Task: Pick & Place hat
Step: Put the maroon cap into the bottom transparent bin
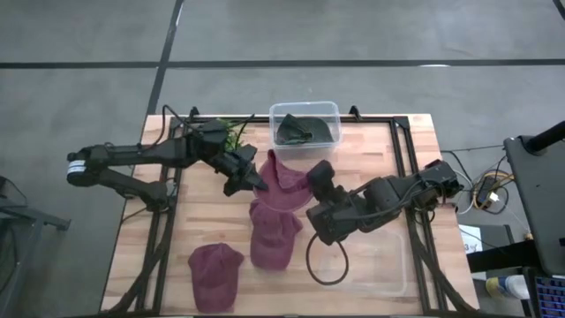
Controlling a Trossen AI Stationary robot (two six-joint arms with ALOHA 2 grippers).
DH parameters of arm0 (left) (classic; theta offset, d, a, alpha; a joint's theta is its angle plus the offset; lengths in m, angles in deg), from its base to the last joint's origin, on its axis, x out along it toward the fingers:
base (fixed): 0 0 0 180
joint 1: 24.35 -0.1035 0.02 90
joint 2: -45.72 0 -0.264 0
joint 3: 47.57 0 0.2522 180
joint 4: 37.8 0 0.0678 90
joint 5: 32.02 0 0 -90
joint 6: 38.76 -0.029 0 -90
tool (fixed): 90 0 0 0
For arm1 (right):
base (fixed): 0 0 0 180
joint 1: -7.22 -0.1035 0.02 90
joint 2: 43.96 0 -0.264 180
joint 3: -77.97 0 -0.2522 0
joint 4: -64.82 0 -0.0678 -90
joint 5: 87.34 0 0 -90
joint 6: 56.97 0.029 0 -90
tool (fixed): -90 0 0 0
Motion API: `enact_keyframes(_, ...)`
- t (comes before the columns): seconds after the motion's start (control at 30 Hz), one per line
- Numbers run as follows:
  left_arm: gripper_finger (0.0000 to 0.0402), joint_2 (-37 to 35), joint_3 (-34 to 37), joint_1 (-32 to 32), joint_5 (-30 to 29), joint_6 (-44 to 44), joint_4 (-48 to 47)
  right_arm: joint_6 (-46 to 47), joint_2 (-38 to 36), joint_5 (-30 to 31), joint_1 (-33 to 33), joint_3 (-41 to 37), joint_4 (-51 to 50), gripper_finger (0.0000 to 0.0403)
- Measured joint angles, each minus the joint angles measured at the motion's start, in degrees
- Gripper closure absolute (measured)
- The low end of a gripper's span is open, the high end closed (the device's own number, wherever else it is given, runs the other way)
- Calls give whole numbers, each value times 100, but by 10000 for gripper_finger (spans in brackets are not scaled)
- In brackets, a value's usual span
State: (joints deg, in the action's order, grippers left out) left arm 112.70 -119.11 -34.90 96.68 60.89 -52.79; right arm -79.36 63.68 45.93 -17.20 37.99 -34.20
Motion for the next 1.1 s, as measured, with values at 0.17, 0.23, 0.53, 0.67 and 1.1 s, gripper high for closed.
enact_keyframes(0.17, 394, -93, 3, -12, -173, -328, -170, 1590, -47, 22, 17, 0, -81, 353)
enact_keyframes(0.23, 395, -134, 3, -31, -303, -481, -173, 2199, -100, 33, 19, -2, -136, 341)
enact_keyframes(0.53, 396, -469, -6, -228, -1170, -1010, -107, 4226, -524, -371, -17, 0, -259, 274)
enact_keyframes(0.67, 397, -700, -20, -459, -1753, -1475, -82, 5147, -746, -354, -26, -4, -240, 239)
enact_keyframes(1.1, 397, -1105, -12, -662, -4264, -3577, 517, 6643, -886, 1129, 44, -4, 1297, 170)
